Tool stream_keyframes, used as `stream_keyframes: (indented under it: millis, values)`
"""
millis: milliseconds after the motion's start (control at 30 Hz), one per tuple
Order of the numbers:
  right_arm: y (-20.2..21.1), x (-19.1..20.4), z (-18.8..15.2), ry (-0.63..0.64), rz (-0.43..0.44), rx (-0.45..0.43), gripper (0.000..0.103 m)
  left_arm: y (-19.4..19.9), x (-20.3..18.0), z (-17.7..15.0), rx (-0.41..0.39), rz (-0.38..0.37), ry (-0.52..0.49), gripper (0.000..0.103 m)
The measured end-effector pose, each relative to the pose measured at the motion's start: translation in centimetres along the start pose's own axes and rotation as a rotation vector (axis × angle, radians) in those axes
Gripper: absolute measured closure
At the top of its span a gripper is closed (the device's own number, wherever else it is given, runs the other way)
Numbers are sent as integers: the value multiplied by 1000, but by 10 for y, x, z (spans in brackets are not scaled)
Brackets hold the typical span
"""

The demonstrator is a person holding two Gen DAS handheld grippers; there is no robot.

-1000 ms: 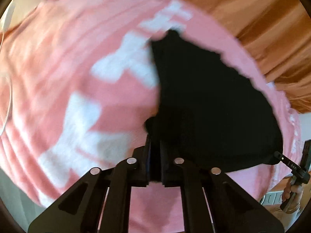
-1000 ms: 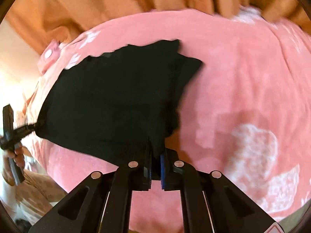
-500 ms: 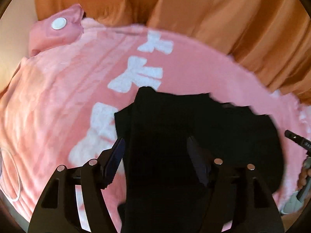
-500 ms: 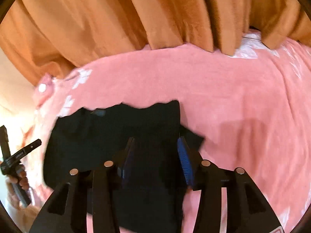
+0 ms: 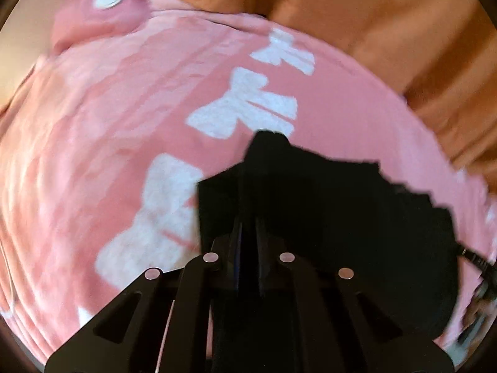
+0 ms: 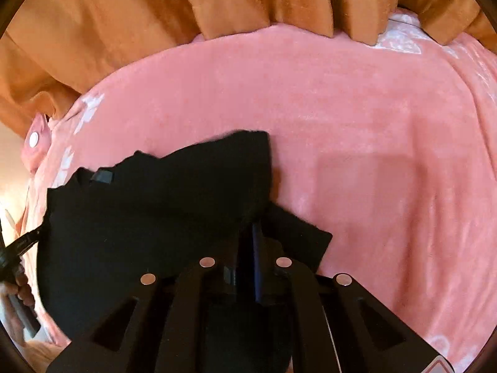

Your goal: Fold small clothes

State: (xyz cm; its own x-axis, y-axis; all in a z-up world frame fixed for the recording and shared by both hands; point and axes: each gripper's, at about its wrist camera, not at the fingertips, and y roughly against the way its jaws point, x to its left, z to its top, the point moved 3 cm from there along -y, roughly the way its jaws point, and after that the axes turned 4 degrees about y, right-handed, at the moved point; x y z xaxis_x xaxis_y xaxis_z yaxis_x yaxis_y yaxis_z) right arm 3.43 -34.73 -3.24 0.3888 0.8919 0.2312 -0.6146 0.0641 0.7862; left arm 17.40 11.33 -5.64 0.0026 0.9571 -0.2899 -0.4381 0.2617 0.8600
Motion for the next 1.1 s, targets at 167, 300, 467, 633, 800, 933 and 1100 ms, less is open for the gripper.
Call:
stream_keyframes:
  millis: [167,300,467,633,800,933,1100]
  values:
    - [72,43,-14,135,19,-162,85,52,33,-16,-75,-32,105,45]
    - [61,111,-49,218,239,-46,85,54,54,-50,8,-149,211,45]
    - [22,172,-75,350,245,51,86,33,51,-87,71,-117,128,45]
    - [-20,186,-85,332,212,96,88,29,55,-84,36,-162,109,48]
    - [-19,189,-86,328,209,97,88,21,58,-76,78,-220,165,82]
    - [-24,190,-86,315,223,95,88,18,49,-75,67,-201,174,80]
    - [-23,188,-86,300,232,106,88,13,42,-69,54,-215,223,73]
